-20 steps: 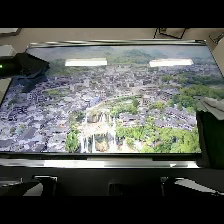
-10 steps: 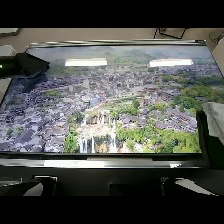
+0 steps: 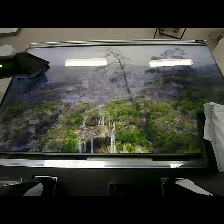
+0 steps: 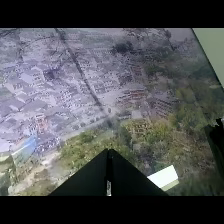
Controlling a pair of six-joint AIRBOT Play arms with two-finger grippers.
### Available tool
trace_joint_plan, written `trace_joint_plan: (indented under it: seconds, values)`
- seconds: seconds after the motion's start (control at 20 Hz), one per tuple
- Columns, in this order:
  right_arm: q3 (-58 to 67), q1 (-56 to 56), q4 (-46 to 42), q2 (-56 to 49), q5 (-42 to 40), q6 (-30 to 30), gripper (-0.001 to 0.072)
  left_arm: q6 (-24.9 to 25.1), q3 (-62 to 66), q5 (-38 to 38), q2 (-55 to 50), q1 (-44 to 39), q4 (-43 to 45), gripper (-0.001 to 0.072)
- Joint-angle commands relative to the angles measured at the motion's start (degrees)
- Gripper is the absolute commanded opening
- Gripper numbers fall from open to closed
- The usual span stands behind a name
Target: Fold the clothes and pants, and hang the long-sleeved shirts on hangers.
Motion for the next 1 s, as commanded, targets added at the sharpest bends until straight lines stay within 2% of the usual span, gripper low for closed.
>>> trace_joint_plan:
  seconds: [0.0, 0.1, 0.15, 0.2, 0.3, 0.4, 0.45, 0.5, 0.55, 0.6, 0.65, 0.75, 0.95]
  values:
    - [12.0, 0.5, 13.9, 0.1, -7.8, -3.5, 0.0616, 0.1, 0.7, 6.7, 0.1, 0.0, -1.8, 0.0028]
    - [22.6, 4.4, 22.8, 0.1, -18.3, -6.4, 0.0618, 1.7, 1.9, 14.9, -0.1, -0.6, 0.8, 0.0026]
    - [27.2, 8.3, 24.1, 0.1, -22.5, -7.8, 0.0619, 1.3, 2.7, 18.3, -0.5, -1.6, 5.9, 0.0025]
    - [30.2, 12.9, 24.0, 0.1, -25.1, -8.7, 0.0619, -1.9, 3.8, 19.8, -1.3, -2.9, 14.6, 0.0025]
    - [32.2, 23.9, 22.6, 0.1, -26.9, -8.7, 0.0618, -13.5, 4.5, 17.5, -3.6, -5.8, 35.1, 0.0025]
    - [31.8, 34.9, 18.6, -1.3, -22.3, -6.1, 0.0617, -21.9, 4.2, 8.8, -6.6, -7.4, 48.3, 0.0028]
    - [31.1, 40.0, 16.6, -2.8, -18.0, -4.1, 0.0617, -23.3, 3.5, 3.9, -8.2, -7.4, 49.0, 0.0089]
    - [30.1, 43.7, 16.2, -4.4, -13.4, -3.7, 0.0623, -23.2, 2.2, -1.8, -9.8, -7.4, 48.5, 0.0328]
    - [28.6, 47.3, 16.2, -6.3, -8.3, -3.5, 0.0643, -23.2, 0.5, -7.6, -11.3, -7.5, 46.8, 0.0617]
    - [27.0, 50.3, 16.3, -8.0, -4.5, -3.1, 0.0642, -22.5, -2.1, -12.4, -12.4, -7.5, 44.3, 0.0697]
    - [25.3, 53.2, 16.1, -9.4, -2.2, -3.2, 0.0642, -21.4, -6.1, -12.9, -12.3, -7.8, 41.6, 0.0697]
    - [22.8, 57.4, 14.8, -10.1, -3.4, -3.2, 0.0641, -21.3, -13.0, -6.9, -10.0, -8.7, 40.8, 0.0697]
    - [22.7, 60.6, 12.5, -10.1, -3.5, -3.2, 0.0635, -21.3, -14.6, -5.9, -9.4, -9.2, 40.8, 0.0697]
